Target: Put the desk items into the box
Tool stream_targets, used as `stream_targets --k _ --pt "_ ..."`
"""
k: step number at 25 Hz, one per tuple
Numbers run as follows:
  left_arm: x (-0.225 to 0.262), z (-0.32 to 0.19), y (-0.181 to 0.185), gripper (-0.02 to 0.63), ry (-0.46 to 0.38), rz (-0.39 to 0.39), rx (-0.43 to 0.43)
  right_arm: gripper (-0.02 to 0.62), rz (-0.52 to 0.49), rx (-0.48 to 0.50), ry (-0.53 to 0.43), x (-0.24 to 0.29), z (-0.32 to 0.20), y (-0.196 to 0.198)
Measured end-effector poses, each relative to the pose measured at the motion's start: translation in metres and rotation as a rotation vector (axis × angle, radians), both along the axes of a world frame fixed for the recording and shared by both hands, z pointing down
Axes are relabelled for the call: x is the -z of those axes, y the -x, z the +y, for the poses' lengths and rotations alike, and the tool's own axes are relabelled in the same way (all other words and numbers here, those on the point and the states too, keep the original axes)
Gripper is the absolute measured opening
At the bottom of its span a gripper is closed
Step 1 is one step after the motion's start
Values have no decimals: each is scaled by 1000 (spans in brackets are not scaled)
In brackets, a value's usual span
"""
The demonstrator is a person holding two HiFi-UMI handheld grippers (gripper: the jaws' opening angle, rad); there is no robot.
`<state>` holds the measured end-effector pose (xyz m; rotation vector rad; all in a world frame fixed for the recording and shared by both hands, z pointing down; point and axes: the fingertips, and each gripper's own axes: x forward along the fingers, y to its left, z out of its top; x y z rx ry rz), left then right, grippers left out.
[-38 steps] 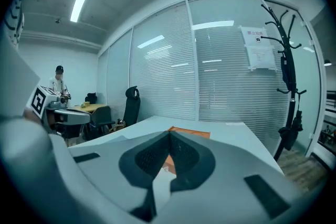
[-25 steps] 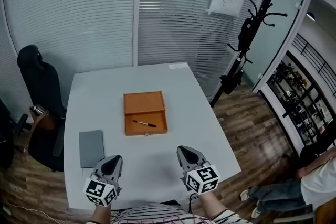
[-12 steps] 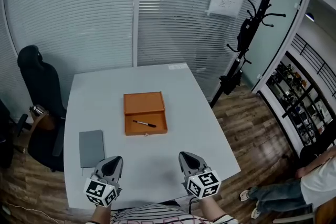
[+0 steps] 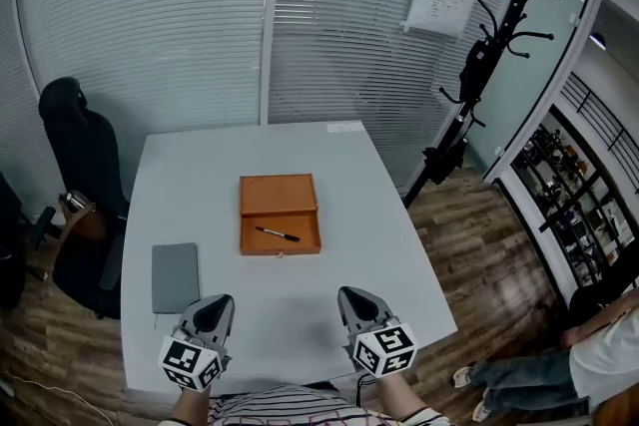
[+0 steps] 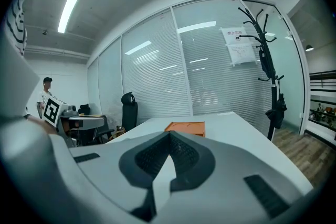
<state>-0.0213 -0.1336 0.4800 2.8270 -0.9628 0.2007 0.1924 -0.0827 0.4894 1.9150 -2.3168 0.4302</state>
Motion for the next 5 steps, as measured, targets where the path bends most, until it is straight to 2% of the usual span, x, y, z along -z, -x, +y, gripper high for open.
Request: stream_targets --k 5 --pt "1 -3 -1 26 -4 2 4 25 0 5 0 0 -4 0"
